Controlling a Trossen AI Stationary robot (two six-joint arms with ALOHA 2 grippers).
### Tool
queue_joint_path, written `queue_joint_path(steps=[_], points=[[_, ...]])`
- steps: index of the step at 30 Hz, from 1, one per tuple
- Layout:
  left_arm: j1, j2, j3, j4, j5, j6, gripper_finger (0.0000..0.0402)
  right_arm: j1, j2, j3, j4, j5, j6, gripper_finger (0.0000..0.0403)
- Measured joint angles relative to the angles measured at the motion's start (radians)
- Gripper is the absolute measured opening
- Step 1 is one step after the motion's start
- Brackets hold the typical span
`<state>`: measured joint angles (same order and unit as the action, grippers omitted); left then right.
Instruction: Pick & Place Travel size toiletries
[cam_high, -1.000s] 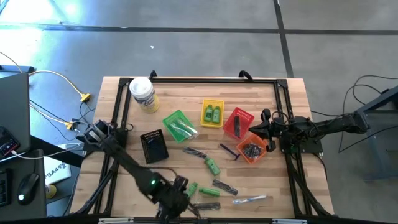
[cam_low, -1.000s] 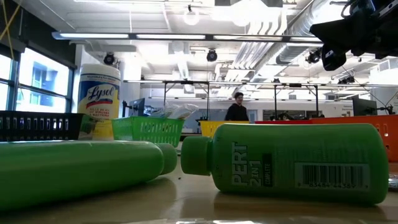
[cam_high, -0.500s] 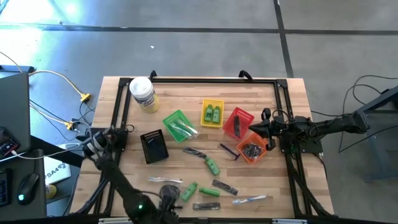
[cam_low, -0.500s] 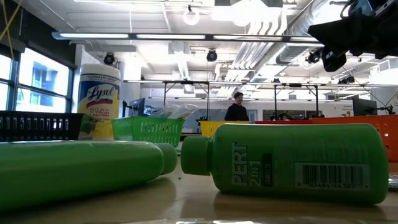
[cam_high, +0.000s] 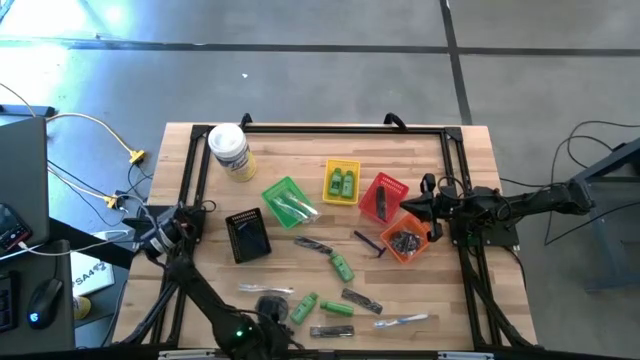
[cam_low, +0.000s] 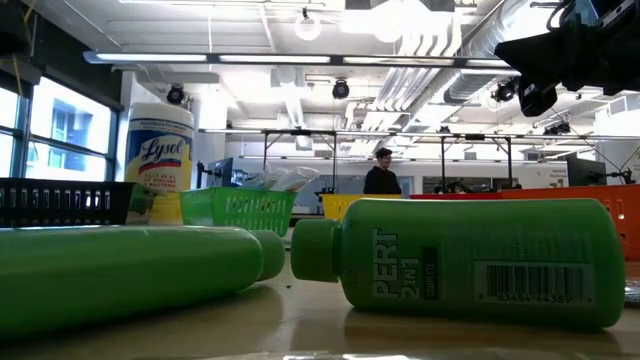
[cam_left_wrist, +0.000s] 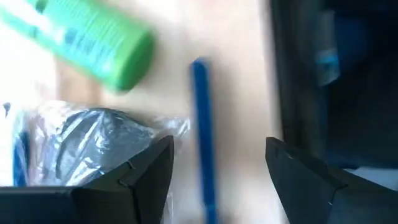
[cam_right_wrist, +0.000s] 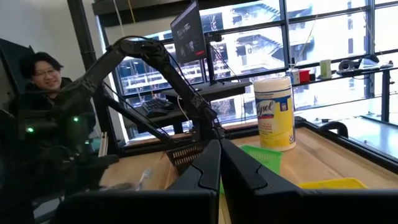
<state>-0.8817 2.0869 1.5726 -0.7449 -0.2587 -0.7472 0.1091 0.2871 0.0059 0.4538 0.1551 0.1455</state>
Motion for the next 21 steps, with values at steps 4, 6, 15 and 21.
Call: queue_joint_path(steps=[4,6,15,21], points=[[0.018,0.011,0.0,-0.035,0.042,-0.017,0.0244,0.0,0.0,0.0,-0.006,-0.001,0.001,0.0004],[0.02,0.013,-0.001,-0.047,0.046,-0.017,0.0244,0.0,0.0,0.0,-0.011,-0.003,0.001,0.0004],[0.025,0.022,-0.001,-0.033,0.051,-0.019,0.0244,0.0,0.0,0.0,-0.039,-0.006,0.0,0.0004],[0.024,0.022,-0.001,-0.01,0.056,-0.021,0.0244,0.0,0.0,0.0,-0.036,-0.005,-0.01,0.0004]])
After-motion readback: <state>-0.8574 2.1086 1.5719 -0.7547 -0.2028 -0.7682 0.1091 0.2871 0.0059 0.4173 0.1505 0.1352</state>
